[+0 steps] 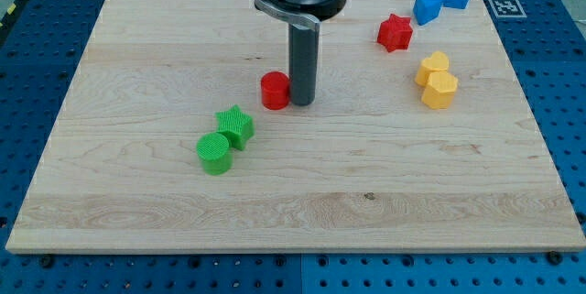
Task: Move red circle right of the green star
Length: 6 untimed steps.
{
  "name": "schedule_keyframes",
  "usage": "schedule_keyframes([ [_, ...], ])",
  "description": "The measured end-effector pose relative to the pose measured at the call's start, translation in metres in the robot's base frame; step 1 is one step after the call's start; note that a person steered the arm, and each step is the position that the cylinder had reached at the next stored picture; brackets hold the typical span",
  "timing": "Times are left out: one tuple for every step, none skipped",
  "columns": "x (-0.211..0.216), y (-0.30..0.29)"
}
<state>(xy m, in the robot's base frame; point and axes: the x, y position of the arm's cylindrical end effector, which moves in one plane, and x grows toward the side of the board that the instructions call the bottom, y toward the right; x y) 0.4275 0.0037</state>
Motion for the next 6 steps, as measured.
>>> schedule_keyframes([
  [-0.038, 0.012],
  [-0.045, 0.012],
  [-0.041, -0.012],
  [-0.037, -0.025],
  [-0.027, -0.022],
  [-0.017, -0.022],
])
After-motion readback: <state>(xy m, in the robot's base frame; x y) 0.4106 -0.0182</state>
